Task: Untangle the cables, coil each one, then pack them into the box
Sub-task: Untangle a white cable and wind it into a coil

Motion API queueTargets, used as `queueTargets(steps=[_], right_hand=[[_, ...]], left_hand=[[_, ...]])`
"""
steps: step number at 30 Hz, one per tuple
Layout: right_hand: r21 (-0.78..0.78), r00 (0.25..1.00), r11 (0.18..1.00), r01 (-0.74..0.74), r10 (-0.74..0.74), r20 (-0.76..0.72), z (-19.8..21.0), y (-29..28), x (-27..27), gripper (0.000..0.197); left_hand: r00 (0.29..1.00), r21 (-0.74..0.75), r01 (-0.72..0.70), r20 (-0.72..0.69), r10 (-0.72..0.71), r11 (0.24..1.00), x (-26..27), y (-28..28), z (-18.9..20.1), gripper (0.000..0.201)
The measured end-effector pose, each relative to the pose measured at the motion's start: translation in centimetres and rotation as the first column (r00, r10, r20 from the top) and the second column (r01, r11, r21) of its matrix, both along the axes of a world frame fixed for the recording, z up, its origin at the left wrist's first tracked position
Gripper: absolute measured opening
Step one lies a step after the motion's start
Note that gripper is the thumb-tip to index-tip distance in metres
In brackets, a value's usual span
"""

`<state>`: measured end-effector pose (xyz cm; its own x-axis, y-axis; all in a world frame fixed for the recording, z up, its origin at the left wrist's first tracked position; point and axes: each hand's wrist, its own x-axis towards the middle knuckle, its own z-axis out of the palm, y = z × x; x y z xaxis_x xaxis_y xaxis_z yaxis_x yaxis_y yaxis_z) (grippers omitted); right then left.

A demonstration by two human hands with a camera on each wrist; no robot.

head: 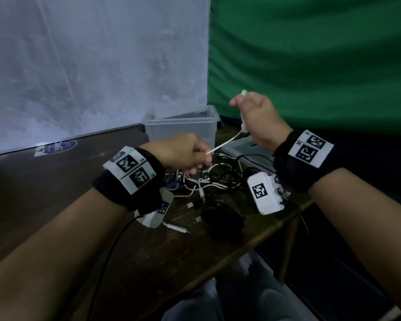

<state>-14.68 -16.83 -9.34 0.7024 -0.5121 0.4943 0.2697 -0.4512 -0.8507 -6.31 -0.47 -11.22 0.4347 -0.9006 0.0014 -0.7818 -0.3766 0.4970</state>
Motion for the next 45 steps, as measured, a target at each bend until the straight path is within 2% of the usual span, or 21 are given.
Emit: queueTargets(steps=[2,5,7,11,14,17,19,22,25,27,29,31,32,34,36,41,45], right_hand=[[-0.169,0.99,0.985,-0.019,-0.004,-0.139,-0.5,-0.3,-0.1,0.03],[-0.229,0.956,0.965,-0.132,0.062,-0.288,-0.7,0.0,-0.3,0.026],[-0.184,0.939,0.961,-0.205,0.141,-0.313,-0.8,0.5,-0.3,0.026],[0.033,0.9,0.931,-0.363,0.359,-0.247,-0.8,1.1,-0.5,0.034],[0.094,0.885,0.912,-0.399,0.41,-0.223,-0.2,1.5,-1.1,0.038],[0.245,0.914,0.898,-0.365,0.395,-0.087,0.8,1.5,-1.5,0.04],[0.358,0.923,0.859,-0.365,0.385,0.016,1.7,1.3,-1.8,0.04],[0.509,0.9,0.75,-0.423,0.41,0.145,2.5,1.2,-2.0,0.042],[0.523,0.894,0.726,-0.446,0.391,0.219,2.7,1.7,-1.6,0.037],[0.493,0.92,0.776,-0.393,0.324,0.223,2.8,1.8,-1.3,0.034],[0.397,0.962,0.878,-0.267,0.218,0.165,2.4,1.4,-1.0,0.033],[0.167,0.989,0.975,-0.144,0.137,0.051,1.6,1.0,-0.7,0.033],[0.007,0.997,0.997,-0.075,0.075,-0.027,1.1,0.7,-0.5,0.034],[-0.295,0.985,0.955,-0.032,-0.02,-0.174,0.2,0.4,-0.3,0.032],[-0.448,0.958,0.892,-0.062,-0.072,-0.278,-0.2,0.3,-0.3,0.029],[-0.366,0.903,0.909,-0.199,0.025,-0.429,-0.9,0.9,-0.5,0.031],[-0.243,0.883,0.932,-0.268,0.136,-0.45,-1.7,1.0,-0.3,0.037]], left_hand=[[0.999,-0.107,-0.008,0.049,0.013,0.994,-0.1,0.3,1.3,0.019],[0.985,-0.313,-0.037,0.147,0.087,0.949,-0.2,0.5,3.1,0.017],[0.969,-0.442,-0.063,0.187,0.161,0.895,0.0,0.4,3.8,0.016],[0.961,-0.596,-0.132,0.119,0.25,0.792,1.1,-0.2,3.9,0.018],[0.938,-0.552,-0.173,0.159,0.307,0.816,1.8,-0.5,3.0,0.022],[0.94,-0.437,-0.203,0.164,0.3,0.876,2.1,-0.7,1.4,0.02],[0.949,-0.345,-0.212,0.151,0.277,0.914,2.2,-0.7,0.2,0.018],[0.964,-0.227,-0.208,0.12,0.239,0.951,2.0,-0.7,-1.2,0.016],[0.987,-0.05,-0.156,0.033,0.158,0.986,1.3,-0.8,-2.0,0.016],[0.994,0.074,-0.094,-0.048,0.098,0.993,0.9,-0.6,-2.4,0.017],[0.99,0.131,-0.071,-0.111,0.086,0.989,1.0,-0.2,-2.5,0.019],[0.979,0.101,-0.084,-0.176,0.101,0.991,1.2,0.2,-2.2,0.022],[0.978,0.066,-0.09,-0.183,0.1,0.994,1.2,0.4,-1.9,0.023],[0.983,-0.017,-0.095,-0.16,0.091,0.995,1.3,0.5,-1.2,0.025],[0.988,-0.101,-0.098,-0.127,0.085,0.99,1.4,0.5,-0.4,0.025],[0.973,-0.338,-0.16,0.103,0.205,0.928,1.6,0.3,1.6,0.013],[0.936,-0.468,-0.134,0.23,0.267,0.873,1.3,-0.2,2.4,0.007]])
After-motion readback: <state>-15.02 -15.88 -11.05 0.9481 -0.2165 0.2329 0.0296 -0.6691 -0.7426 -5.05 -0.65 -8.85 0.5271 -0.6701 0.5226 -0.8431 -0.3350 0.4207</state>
